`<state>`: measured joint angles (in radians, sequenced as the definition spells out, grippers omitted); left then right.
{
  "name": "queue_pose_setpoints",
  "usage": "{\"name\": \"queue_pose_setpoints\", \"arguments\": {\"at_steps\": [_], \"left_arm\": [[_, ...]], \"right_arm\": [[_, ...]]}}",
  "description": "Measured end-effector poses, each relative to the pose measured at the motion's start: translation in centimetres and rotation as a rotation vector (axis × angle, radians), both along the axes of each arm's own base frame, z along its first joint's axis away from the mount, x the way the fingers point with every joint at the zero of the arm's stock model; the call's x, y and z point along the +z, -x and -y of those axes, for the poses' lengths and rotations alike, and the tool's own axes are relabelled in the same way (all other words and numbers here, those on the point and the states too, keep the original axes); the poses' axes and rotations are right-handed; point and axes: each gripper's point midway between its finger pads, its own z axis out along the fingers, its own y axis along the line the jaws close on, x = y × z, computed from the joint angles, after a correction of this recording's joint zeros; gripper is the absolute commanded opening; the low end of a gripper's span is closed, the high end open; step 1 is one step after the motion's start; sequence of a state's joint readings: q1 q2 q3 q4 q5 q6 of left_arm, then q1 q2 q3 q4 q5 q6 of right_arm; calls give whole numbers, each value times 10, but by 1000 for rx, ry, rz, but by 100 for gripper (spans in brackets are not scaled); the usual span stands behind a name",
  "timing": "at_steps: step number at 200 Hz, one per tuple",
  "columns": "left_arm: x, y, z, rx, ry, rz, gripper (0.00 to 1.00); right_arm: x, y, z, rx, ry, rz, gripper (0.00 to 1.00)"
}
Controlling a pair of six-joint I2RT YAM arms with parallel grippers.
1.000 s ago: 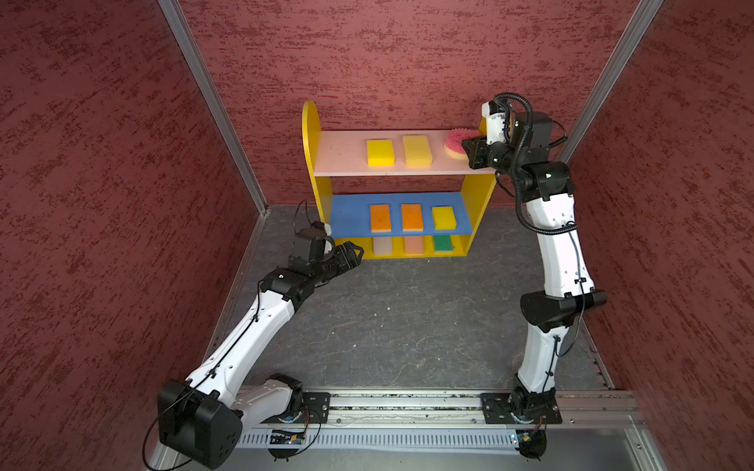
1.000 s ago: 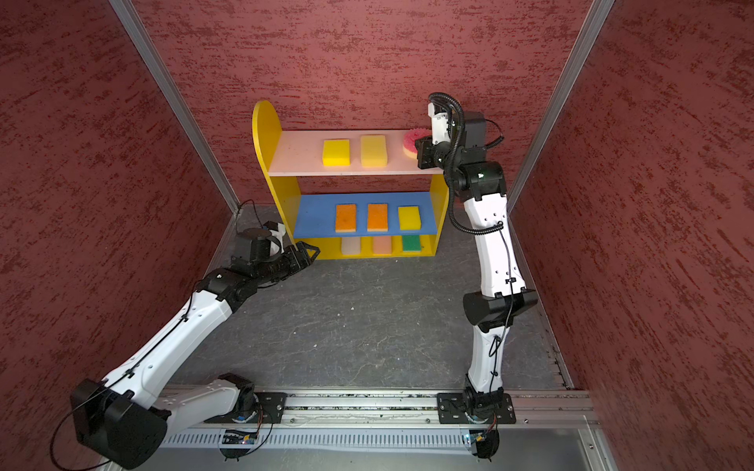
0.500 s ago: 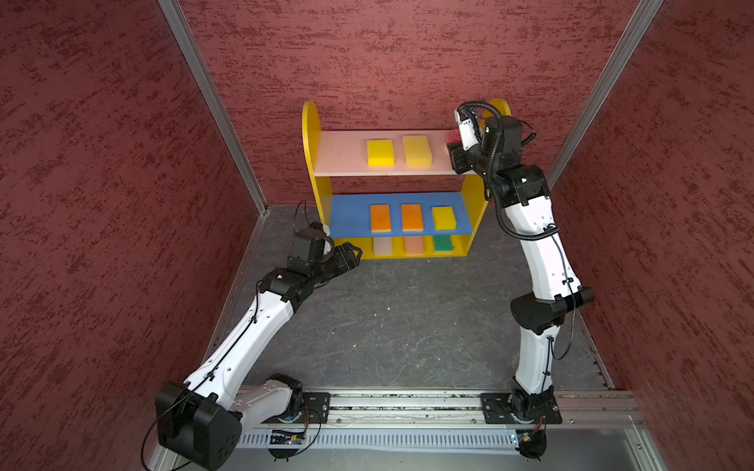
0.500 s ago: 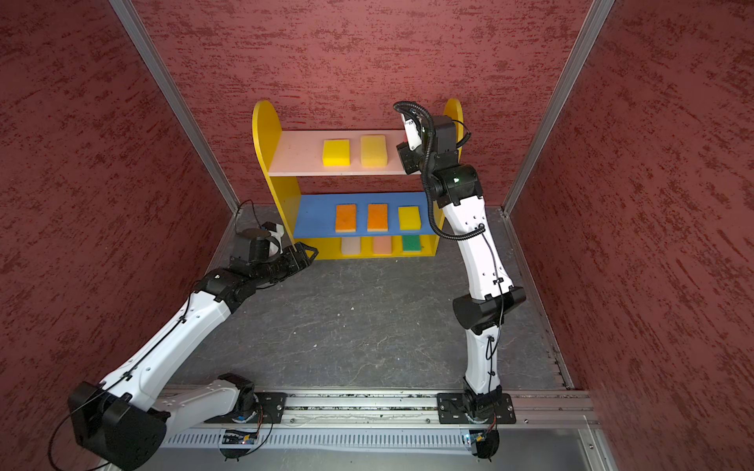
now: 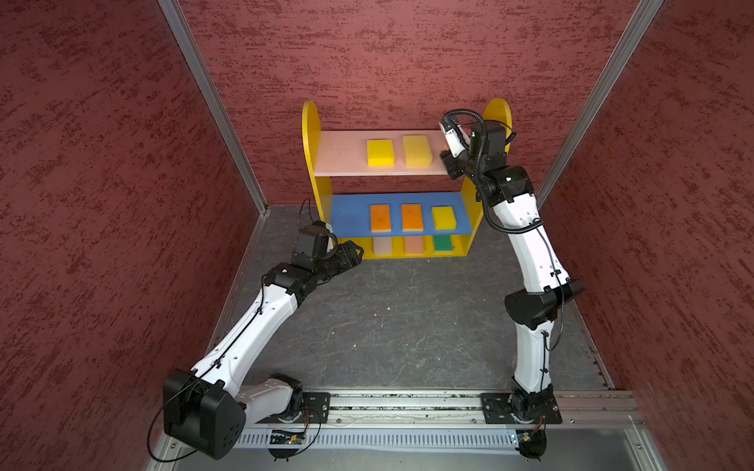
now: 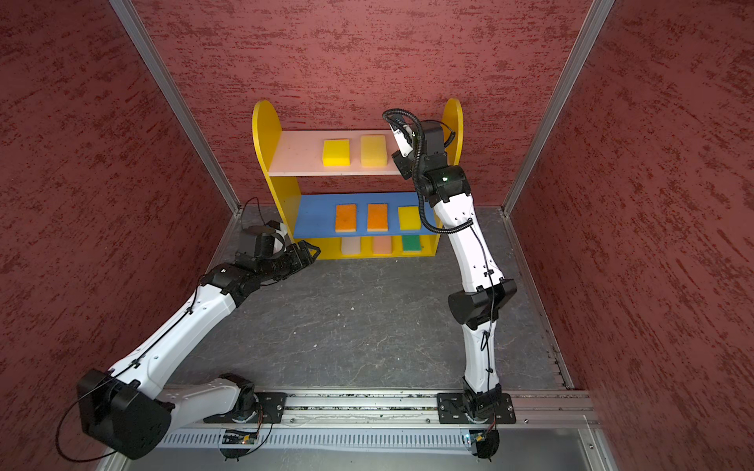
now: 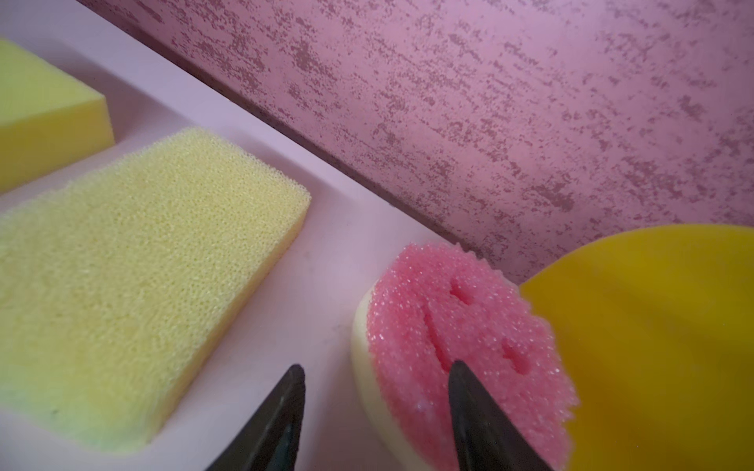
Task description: Place and organize the cleaning sponges onto the shelf
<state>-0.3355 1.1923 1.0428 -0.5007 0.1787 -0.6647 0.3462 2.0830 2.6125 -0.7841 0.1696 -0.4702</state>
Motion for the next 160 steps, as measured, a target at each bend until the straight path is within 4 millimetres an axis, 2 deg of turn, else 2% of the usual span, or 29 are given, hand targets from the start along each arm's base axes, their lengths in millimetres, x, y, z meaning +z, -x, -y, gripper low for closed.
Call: {"name": "queue_pose_setpoints", "arguments": {"at_steps": [86,98,119,160], "left_arm": [[-9,-4,1,-2,-7,-26,80],[-9,-4,1,-2,-7,-26,80],[-9,-4,1,-1,-7,-27,80],[-9,-4,1,0,-7,-27,80]], "right_arm": [[4,-4,12,4,-13,14,26],[5,-4,14,8,-16,16,19],[7,-3,16,14,-19,17,0],[7,-1,16,34,-29,11,0]]}}
